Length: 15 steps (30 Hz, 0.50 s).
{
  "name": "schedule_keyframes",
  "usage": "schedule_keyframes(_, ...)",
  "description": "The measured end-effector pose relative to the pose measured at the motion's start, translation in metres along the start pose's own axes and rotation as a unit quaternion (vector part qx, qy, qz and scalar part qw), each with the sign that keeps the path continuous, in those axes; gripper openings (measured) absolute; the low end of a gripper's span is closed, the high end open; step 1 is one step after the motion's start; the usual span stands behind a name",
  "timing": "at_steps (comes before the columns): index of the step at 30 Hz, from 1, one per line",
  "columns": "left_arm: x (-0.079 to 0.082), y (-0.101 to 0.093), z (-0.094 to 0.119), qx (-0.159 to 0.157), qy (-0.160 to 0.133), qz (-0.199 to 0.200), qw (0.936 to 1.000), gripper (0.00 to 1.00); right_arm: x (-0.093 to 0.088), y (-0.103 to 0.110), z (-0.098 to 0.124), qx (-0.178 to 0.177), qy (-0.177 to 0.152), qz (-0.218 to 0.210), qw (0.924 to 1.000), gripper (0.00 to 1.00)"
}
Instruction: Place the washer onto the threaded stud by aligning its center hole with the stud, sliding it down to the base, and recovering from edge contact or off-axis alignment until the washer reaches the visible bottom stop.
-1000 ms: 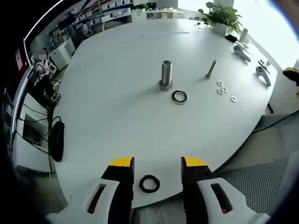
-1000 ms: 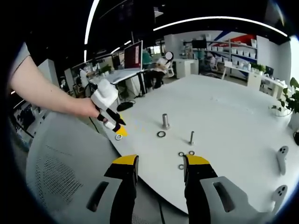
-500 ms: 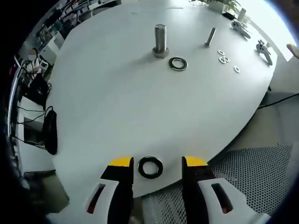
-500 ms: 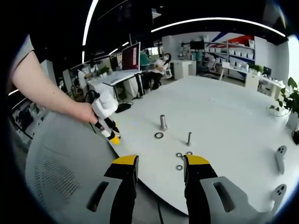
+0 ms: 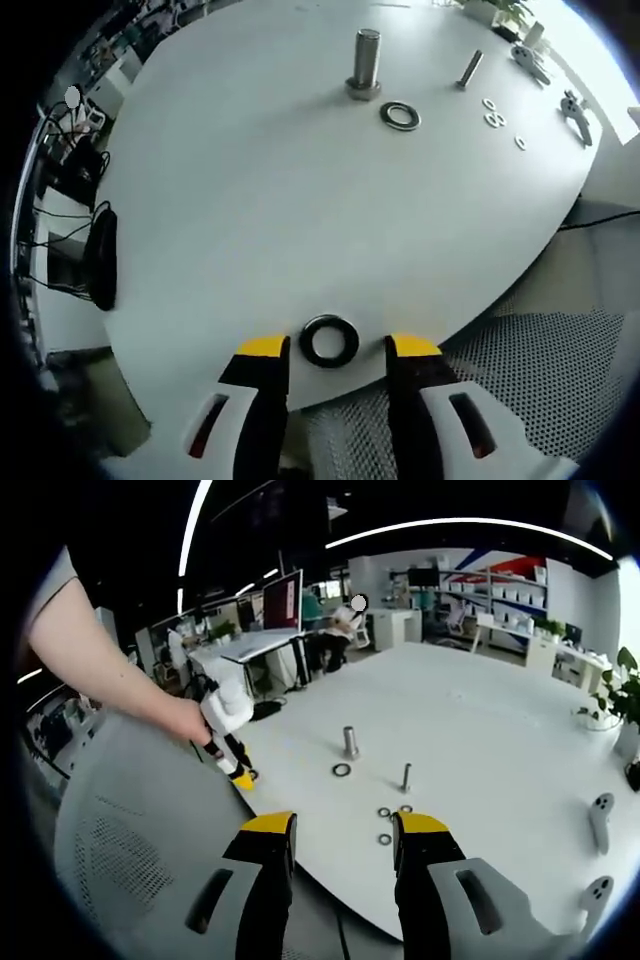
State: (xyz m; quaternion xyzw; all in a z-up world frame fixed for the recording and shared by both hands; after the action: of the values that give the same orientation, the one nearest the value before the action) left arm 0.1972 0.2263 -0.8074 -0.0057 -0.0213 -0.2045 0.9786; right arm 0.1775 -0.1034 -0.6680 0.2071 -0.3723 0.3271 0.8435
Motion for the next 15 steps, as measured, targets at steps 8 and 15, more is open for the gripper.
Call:
schedule_keyframes(8,0.0029,-0.0003,0.0004,0.001,0.025,-0.008,0.9996,0.36,0.0001,-0.0003,0.0003,0.000,-0.002,0.000,1.0000,0.40)
schedule_keyframes(15,0.0019,0.0002,0.0010,0.004,0.022,-0.003,0.9997,0.34,0.0009,0.0000,0.0003,0.002,-0.004,-0.001,1.0000,0.40)
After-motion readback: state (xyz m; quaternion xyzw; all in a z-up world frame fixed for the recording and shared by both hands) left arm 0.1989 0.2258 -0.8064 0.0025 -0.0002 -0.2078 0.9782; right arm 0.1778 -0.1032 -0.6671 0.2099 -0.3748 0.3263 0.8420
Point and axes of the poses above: the point that each gripper's makers call its tool centre point, and the gripper's own axes: z roughly backward along the fingers, y roughly to its left, x roughly out of its top, the point moved 7 cm from there along z, roughly backward along the fingers, and after that the axes turned 8 degrees about y, right-handed, at the moved point
